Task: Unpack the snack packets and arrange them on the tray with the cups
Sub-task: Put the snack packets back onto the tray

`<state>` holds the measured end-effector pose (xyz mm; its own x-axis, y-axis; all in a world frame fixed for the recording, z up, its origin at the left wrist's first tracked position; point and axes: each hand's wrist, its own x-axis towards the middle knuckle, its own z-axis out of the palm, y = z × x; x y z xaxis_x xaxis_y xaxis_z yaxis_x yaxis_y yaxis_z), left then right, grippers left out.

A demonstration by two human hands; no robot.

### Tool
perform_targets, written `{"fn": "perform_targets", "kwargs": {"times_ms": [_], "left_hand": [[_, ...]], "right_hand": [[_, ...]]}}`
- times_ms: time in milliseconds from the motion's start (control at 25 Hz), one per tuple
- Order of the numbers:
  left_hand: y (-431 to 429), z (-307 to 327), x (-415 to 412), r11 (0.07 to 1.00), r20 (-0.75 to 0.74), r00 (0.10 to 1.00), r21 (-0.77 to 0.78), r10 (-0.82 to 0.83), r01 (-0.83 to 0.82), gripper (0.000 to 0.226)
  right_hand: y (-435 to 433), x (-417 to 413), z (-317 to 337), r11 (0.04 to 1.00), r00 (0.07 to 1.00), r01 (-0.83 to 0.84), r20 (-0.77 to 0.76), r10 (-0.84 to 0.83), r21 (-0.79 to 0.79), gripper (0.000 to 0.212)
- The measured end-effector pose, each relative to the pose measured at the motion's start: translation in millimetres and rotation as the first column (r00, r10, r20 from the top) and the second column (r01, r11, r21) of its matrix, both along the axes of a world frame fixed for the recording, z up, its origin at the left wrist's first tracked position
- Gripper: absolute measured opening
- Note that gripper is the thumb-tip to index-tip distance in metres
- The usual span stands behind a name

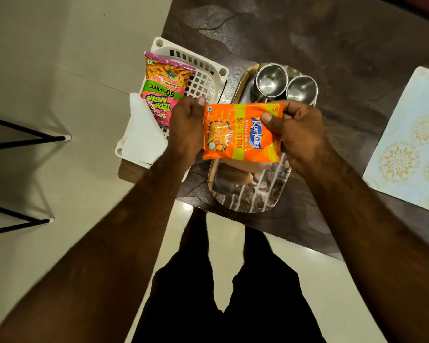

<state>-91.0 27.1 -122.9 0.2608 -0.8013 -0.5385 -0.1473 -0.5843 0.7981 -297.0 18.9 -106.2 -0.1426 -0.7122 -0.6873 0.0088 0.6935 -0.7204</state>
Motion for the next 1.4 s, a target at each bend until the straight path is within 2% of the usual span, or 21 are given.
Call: {"fn": "perform_targets", "kwargs": {"times_ms": [40, 120, 200, 280, 360, 520, 640, 720, 800, 880, 960, 1160, 1280, 1400], "left_hand": [[2, 0, 1, 0.998, -0.154, 0.988, 0.059, -0.01, 0.019, 0.029], [7, 1, 8, 0.977, -0.44, 0.898, 0.197, 0.012, 0.084, 0.022], [15, 1, 14, 0.943, -0.528, 0.849, 0.263, -0.034, 0.201, 0.013], [22, 1, 15, 0.93, -0.528, 0.847, 0.278, -0.064, 0.243, 0.012], [24, 2, 12, 0.94, -0.452, 0.885, 0.242, -0.11, 0.24, 0.009], [12, 3, 6, 0.923, -0.278, 0.929, 0.229, -0.243, 0.31, 0.005], [2, 1, -4, 0.917, -0.209, 0.944, 0.256, -0.256, 0.306, 0.009], [-7, -3, -11, 0.93, -0.085, 0.952, 0.203, -0.294, 0.305, 0.011], [-19, -8, -18, 0.917, 0.044, 0.925, 0.159, -0.376, 0.365, 0.013], [-31, -13, -25, 0.87, 0.144, 0.86, 0.143, -0.489, 0.471, 0.014], [-40, -16, -33, 0.843, 0.187, 0.822, 0.141, -0.538, 0.52, 0.013], [-51, -25, -44, 0.822, 0.229, 0.79, 0.124, -0.568, 0.555, 0.018], [-52, -28, -45, 0.813, 0.247, 0.775, 0.124, -0.581, 0.57, 0.027], [-47, -25, -46, 0.731, 0.335, 0.669, 0.098, -0.664, 0.676, 0.035]], "right_hand": [[0, -4, 0, 1.0, 1.0, 0.024, 0.005, -0.024, -0.009, 0.015], [1, -11, -1, 0.998, 0.998, 0.058, -0.003, -0.058, -0.01, 0.014], [4, -17, -5, 0.997, 0.996, 0.083, -0.016, -0.083, -0.007, 0.014], [5, -22, -9, 0.994, 0.994, 0.108, -0.022, -0.109, -0.011, 0.027], [7, -24, -11, 0.995, 0.994, 0.097, -0.038, -0.098, -0.022, 0.028], [14, -27, -15, 0.997, 0.995, 0.063, -0.075, -0.066, -0.043, 0.013], [21, -34, -16, 0.994, 0.996, 0.078, -0.039, -0.075, 0.072, 0.023], [34, -41, -19, 0.981, 1.0, -0.027, 0.008, 0.026, 0.19, 0.028], [50, -44, -25, 0.935, 0.983, -0.181, 0.042, 0.177, 0.304, 0.029], [65, -38, -32, 0.862, 0.948, -0.317, 0.097, 0.305, 0.395, 0.027], [73, -27, -38, 0.811, 0.923, -0.382, 0.145, 0.356, 0.444, 0.032], [69, -6, -47, 0.867, 0.98, -0.199, 0.107, 0.168, 0.456, 0.036], [58, -4, -47, 0.882, 0.983, -0.177, 0.026, 0.184, 0.436, 0.028], [48, -8, -48, 0.899, 0.971, -0.19, -0.063, 0.233, 0.394, 0.028]]}}
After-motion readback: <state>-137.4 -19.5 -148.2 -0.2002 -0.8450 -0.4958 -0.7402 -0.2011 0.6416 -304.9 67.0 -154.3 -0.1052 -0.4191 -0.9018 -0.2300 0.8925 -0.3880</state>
